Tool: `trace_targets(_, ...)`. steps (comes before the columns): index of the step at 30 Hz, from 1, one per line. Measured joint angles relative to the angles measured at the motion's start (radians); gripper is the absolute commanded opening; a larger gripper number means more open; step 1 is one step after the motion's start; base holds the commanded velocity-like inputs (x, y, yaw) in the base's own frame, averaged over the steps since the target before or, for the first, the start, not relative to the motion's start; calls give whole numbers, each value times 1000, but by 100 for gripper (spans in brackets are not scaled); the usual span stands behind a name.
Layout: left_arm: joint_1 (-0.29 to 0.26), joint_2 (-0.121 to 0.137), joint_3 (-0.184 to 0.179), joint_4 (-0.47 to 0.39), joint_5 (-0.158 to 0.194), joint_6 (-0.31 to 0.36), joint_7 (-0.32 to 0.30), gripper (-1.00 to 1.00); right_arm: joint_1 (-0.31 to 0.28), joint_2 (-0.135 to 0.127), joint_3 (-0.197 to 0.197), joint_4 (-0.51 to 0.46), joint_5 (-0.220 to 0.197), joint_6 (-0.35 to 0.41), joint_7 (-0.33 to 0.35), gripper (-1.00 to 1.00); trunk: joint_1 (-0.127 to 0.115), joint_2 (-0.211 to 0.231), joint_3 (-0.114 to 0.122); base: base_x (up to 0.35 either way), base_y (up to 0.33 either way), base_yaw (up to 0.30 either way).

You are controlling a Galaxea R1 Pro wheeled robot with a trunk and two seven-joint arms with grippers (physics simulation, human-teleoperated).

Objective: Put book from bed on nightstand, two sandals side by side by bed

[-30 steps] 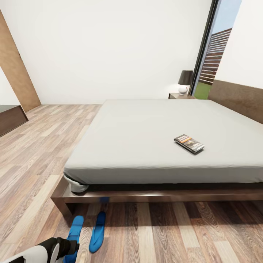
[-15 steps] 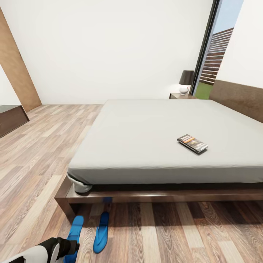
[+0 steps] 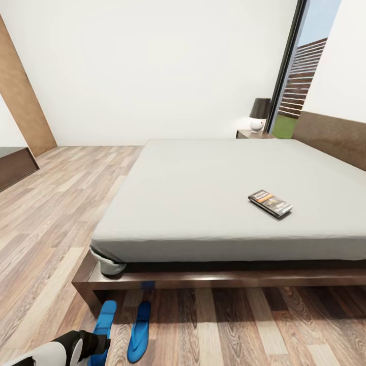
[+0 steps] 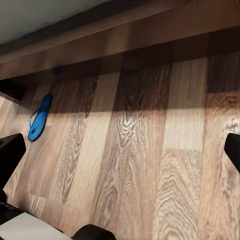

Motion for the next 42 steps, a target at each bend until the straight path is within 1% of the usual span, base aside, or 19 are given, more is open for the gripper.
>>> trace_targets(13,0,-2,0,0,0,0,-1,-100,0,0,0,0,0,0,0,100,0,0,0,27,-8,0)
trace_targets(17,0,-2,0,0,0,0,-1,-100,0,-1,0,0,0,0,0,100,2,-1,-15,2,-1,0)
trace_targets(24,0,-1,0,0,0,-1,-1,-100,0,-1,0,0,0,0,0,100,2,-1,-15,0,0,0)
trace_targets(30,0,-1,0,0,0,1,-1,-100,0,-1,0,0,0,0,0,100,5,-2,-39,0,0,0)
trace_targets(35,0,-1,0,0,0,15,0,-100,0,-1,0,0,0,0,0,100,7,-3,-58,0,0,0)
trace_targets(42,0,-1,0,-1,1,32,1,-100,0,-1,0,0,0,0,0,100,7,-4,-58,0,0,0)
